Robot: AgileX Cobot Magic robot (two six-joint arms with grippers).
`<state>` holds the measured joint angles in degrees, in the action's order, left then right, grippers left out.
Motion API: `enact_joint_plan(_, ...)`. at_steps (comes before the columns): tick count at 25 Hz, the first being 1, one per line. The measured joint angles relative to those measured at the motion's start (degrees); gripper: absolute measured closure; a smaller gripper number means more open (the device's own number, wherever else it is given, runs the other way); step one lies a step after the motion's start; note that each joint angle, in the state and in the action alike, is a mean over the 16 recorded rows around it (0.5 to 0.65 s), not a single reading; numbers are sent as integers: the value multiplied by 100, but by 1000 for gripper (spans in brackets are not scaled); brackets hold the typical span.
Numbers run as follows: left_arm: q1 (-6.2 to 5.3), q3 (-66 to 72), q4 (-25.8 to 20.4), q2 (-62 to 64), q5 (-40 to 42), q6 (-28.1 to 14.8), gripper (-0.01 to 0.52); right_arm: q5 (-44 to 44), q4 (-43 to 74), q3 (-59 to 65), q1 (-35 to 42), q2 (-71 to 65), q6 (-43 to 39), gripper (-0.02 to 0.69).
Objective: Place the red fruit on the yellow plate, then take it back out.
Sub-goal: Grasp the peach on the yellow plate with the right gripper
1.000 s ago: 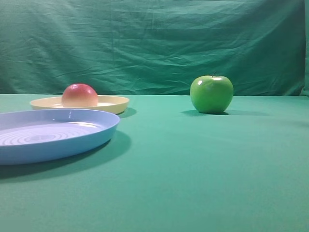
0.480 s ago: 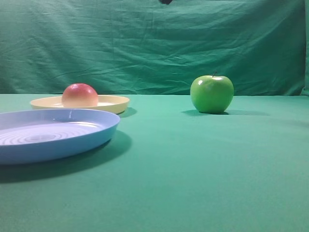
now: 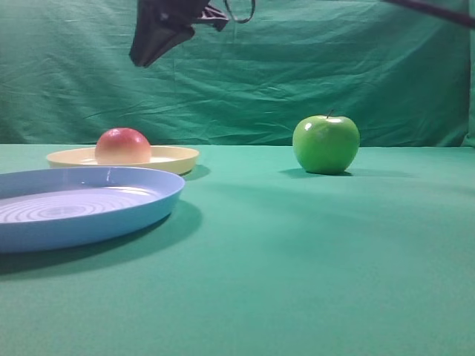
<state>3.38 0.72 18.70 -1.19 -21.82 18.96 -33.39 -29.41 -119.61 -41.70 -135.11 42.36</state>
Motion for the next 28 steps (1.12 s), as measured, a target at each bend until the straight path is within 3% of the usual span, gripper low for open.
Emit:
enact_joint_plan(5,0,0,0,0,0,0,514,324,-146,-37,-27,-329,189,74)
enact_joint_plan(9,0,0,0,0,0,-2,514,468,-174,-40,-29,-522,239,58)
enact_joint_plan(16,0,0,0,0,0,-7,514,431,-176,-42,-12,-666,281,232)
enact_joint_plan(22,0,0,0,0,0,-11,514,-98,-123,-42,129,-310,175,392)
enact_joint_plan(28,0,0,0,0,0,-11,514,-1068,379,-42,386,625,-449,475)
